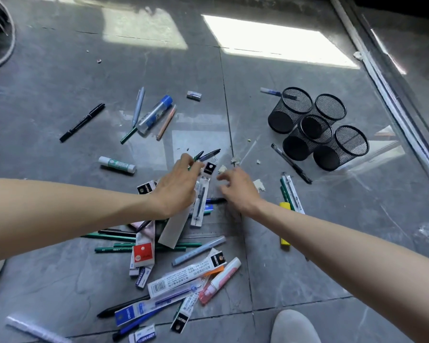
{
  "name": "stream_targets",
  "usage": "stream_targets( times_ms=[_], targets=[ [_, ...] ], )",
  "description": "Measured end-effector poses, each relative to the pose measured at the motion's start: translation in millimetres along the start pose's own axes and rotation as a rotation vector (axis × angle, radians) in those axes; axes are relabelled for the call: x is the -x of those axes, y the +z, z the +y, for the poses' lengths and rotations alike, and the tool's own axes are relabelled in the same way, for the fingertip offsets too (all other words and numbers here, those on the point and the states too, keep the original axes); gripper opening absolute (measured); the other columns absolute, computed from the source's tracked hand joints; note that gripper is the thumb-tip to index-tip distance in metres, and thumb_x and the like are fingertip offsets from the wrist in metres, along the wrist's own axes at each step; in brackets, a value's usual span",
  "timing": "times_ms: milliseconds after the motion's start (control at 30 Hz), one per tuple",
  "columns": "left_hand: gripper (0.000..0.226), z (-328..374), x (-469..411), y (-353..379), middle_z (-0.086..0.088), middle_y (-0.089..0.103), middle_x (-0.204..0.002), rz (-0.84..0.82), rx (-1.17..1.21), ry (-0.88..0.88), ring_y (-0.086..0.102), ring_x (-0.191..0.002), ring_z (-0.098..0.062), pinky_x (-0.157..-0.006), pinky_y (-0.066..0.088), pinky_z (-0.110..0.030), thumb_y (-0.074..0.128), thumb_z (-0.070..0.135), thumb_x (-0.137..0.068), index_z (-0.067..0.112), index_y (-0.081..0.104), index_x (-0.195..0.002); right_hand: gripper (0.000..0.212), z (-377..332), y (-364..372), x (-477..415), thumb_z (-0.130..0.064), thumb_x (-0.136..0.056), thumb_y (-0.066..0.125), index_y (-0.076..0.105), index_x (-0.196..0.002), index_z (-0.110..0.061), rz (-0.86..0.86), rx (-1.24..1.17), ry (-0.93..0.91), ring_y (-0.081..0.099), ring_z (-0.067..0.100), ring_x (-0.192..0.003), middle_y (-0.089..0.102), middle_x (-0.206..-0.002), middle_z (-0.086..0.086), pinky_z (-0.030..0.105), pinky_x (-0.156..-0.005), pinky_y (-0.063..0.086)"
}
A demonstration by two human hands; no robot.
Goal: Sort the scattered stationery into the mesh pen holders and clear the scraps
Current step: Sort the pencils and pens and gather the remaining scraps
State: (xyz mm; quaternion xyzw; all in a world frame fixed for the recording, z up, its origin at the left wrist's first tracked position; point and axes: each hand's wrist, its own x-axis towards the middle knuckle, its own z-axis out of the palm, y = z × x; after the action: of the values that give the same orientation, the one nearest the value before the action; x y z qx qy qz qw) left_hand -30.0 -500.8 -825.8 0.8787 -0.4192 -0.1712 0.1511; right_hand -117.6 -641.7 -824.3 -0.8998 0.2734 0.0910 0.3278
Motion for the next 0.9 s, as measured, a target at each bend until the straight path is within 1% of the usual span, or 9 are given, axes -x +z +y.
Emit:
stream_targets(
  times_ms=[67,133,200,267,333,500,633,767,900],
  targets=[
    [0.057,7,-9,5,-0.006,0.027,-0.131,-0.048,0.007,0.089,0.041,-0.116,-0.025,-0.079,0.049,-0.037,0.048,-0.001,-0.082,0.014,0.034,-0.135,0.048,14,-3,-5,-0.01,-0.086,0.052,0.042,-0.134,-0.012,0.102,0.086,0.091,0.038,0.028,-0.125,0.036,-0.136,0.011,0.041,-0.1,0.04],
    [0.056,15,-18,14,-0.006,0.019,-0.145,-0.11,0.011,0.196,0.035,-0.126,-0.028,-0.091,0.046,-0.04,0.046,0.002,-0.086,0.012,0.029,-0.138,0.078,28,-3,-7,-0.015,-0.085,0.059,0.013,-0.148,-0.011,0.068,0.026,0.209,0.01,0.034,-0.142,0.006,-0.153,0.016,0.042,-0.113,0.021],
    [0.057,24,-28,25,-0.01,0.011,-0.153,-0.163,0.016,0.295,0.024,-0.137,-0.027,-0.107,0.034,-0.037,0.043,0.005,-0.089,0.006,0.023,-0.142,0.101,41,1,-7,-0.028,-0.086,0.064,-0.012,-0.149,-0.008,-0.018,-0.041,0.258,-0.015,0.032,-0.144,-0.023,-0.154,0.017,0.038,-0.117,0.0],
    [0.063,33,-37,35,-0.012,0.001,-0.157,-0.232,0.026,0.313,0.013,-0.143,-0.026,-0.111,0.029,-0.036,0.041,0.005,-0.088,0.002,0.015,-0.146,0.105,54,10,-4,-0.039,-0.088,0.06,-0.021,-0.146,-0.006,-0.043,-0.003,0.208,-0.025,0.028,-0.142,-0.033,-0.151,0.015,0.035,-0.115,-0.009],
    [0.074,37,-42,44,-0.013,-0.006,-0.157,-0.258,0.008,0.294,0.007,-0.145,-0.025,-0.112,0.028,-0.036,0.043,0.001,-0.083,-0.001,0.007,-0.147,0.104,64,15,-5,-0.045,-0.09,0.055,-0.023,-0.146,-0.007,-0.015,0.028,0.162,-0.027,0.024,-0.142,-0.035,-0.151,0.012,0.033,-0.114,-0.012],
    [0.08,24,-38,47,-0.019,-0.016,-0.155,-0.22,-0.1,0.198,-0.009,-0.145,-0.028,-0.116,-0.002,-0.029,0.039,-0.004,-0.084,0.0,-0.01,-0.147,0.097,71,10,-28,-0.05,-0.092,0.049,-0.02,-0.147,-0.011,0.098,0.091,0.071,-0.026,0.019,-0.142,-0.033,-0.152,0.01,0.031,-0.114,-0.013],
    [0.076,13,-42,42,-0.012,-0.007,-0.155,-0.096,-0.101,0.133,-0.001,-0.144,-0.025,-0.117,0.004,-0.033,0.039,0.0,-0.086,0.012,-0.001,-0.149,0.09,72,4,-53,-0.051,-0.094,0.043,-0.018,-0.148,-0.013,0.075,0.156,0.102,-0.029,0.021,-0.141,-0.033,-0.152,0.012,0.035,-0.115,-0.015],
    [0.076,12,-67,46,-0.01,-0.001,-0.158,-0.039,-0.194,0.096,-0.002,-0.146,-0.022,-0.116,-0.005,-0.035,0.039,0.004,-0.087,0.006,-0.003,-0.149,0.07,68,1,-62,-0.034,-0.1,0.039,-0.001,-0.151,-0.007,0.004,0.168,-0.043,-0.017,0.016,-0.145,-0.016,-0.157,0.008,0.03,-0.118,-0.01],
    [0.072,22,-80,50,-0.009,-0.004,-0.159,-0.12,-0.16,0.197,-0.006,-0.146,-0.019,-0.117,-0.008,-0.033,0.035,0.01,-0.089,0.006,-0.004,-0.149,0.06,69,0,-40,-0.019,-0.1,0.042,0.012,-0.151,-0.012,0.012,0.0,-0.2,-0.01,0.0,-0.143,-0.008,-0.156,-0.009,0.017,-0.115,-0.001]
  ],
)
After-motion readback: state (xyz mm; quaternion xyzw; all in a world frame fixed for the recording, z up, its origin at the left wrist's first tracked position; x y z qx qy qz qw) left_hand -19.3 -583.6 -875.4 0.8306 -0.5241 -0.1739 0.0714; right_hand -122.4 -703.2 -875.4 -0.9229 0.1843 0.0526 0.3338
